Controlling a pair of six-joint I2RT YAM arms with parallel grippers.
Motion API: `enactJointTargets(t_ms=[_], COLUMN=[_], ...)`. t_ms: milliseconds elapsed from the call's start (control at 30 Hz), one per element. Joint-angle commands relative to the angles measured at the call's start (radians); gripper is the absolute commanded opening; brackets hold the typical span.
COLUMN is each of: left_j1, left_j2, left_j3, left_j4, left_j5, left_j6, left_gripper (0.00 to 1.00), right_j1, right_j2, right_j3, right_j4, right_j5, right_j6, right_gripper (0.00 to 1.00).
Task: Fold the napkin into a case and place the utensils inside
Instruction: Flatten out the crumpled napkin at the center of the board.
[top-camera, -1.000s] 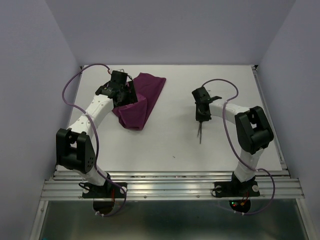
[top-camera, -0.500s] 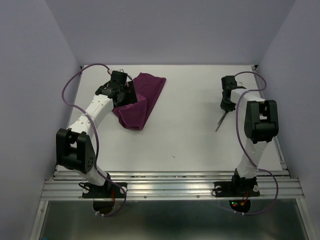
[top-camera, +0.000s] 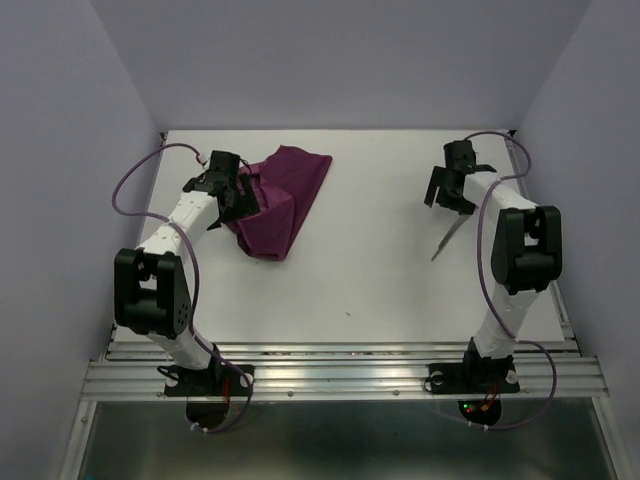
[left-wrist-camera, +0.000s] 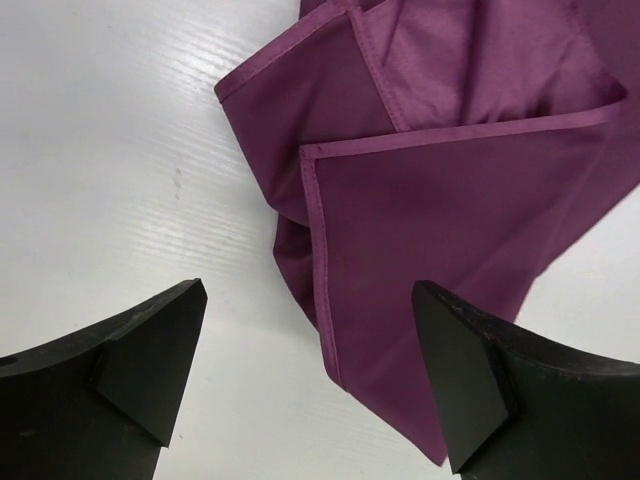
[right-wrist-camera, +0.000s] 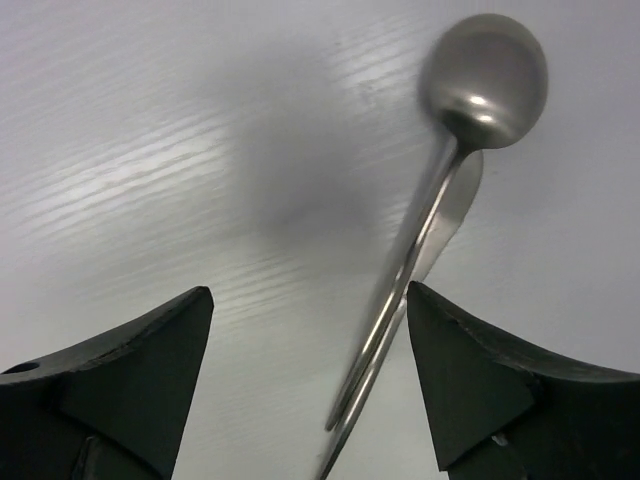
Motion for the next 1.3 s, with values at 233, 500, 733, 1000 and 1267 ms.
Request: enactJointTargets(t_ms=[233, 500, 733, 1000, 1267], left_j1=[-0.041, -0.222, -0.213, -0.056, -0.047], left_j2=[0.189, 0.244, 0.111, 0.107, 0.198], left_j3=[-0.013, 0.103, 0.071, -0.015, 0.022], left_j4=[0.132, 0.174, 0.174, 0.16, 0.174], left_j5=[0.12, 0.301, 0.286, 0.283, 0.272], left_j6=[-0.026, -0.008, 0.04, 0.003, -0.005], left_gripper=[0.59, 0.39, 0.59, 0.83, 0.77], right_j1=[0.224, 0.244, 0.253, 0.378, 0.533], right_j2=[-0.163, -0.234, -0.255, -0.197, -0.08], right_j3=[0.017, -0.056, -0.093, -0.07, 0.111], right_j4=[-0.013, 0.03, 0.041, 0.066, 0.046], right_j5=[-0.138, -0.188, -0.2, -0.218, -0.204], right_j6=[0.06, 0.117, 0.123, 0.123, 0.085], right_gripper=[0.91, 0.91, 0.91, 0.9, 0.78])
